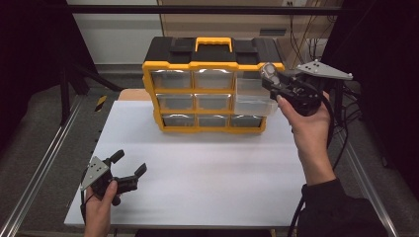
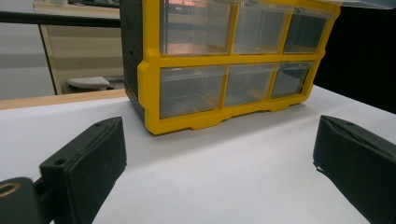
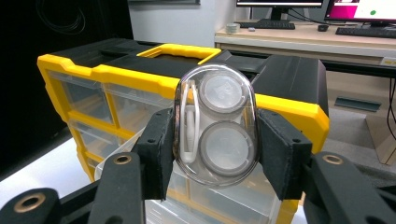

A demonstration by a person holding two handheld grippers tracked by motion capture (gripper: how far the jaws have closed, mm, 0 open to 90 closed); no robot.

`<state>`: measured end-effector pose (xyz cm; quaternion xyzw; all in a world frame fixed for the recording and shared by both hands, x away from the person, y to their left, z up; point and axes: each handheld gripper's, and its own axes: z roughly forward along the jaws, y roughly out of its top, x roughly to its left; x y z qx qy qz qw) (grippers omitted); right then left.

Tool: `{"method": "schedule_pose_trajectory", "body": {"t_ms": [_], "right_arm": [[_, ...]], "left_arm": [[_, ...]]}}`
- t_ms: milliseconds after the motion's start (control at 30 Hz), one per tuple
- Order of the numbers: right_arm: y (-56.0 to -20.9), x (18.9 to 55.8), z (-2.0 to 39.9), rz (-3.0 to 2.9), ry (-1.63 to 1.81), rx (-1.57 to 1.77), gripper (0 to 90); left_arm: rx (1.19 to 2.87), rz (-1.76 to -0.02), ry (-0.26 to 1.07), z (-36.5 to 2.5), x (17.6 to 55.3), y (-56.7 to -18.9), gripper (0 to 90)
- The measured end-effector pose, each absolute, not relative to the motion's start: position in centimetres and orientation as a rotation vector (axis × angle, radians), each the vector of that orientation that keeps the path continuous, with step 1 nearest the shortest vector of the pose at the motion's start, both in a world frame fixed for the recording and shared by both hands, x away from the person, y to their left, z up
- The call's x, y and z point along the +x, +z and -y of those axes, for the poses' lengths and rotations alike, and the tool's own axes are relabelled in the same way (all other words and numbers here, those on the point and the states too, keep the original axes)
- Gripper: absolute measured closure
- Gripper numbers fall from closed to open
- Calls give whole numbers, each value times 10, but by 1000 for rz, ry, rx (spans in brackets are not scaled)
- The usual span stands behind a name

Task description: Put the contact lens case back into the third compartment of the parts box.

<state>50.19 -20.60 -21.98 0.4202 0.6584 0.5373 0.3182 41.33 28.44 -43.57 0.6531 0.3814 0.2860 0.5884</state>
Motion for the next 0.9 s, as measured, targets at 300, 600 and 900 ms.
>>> {"method": "schedule_pose_trajectory", "body": {"t_ms": [300,600,900], "right_arm": [[-220,503,205,-1734,1410,1110,490],[-223,507,203,-1765,1397,1119,489],[-229,508,198,-1785,1401,1128,488]], "left_arm": [[1521,-889,667,-285,413,-436,23],[1519,-890,669,-285,413,-435,24],[1516,-890,668,-286,413,-435,24]]}}
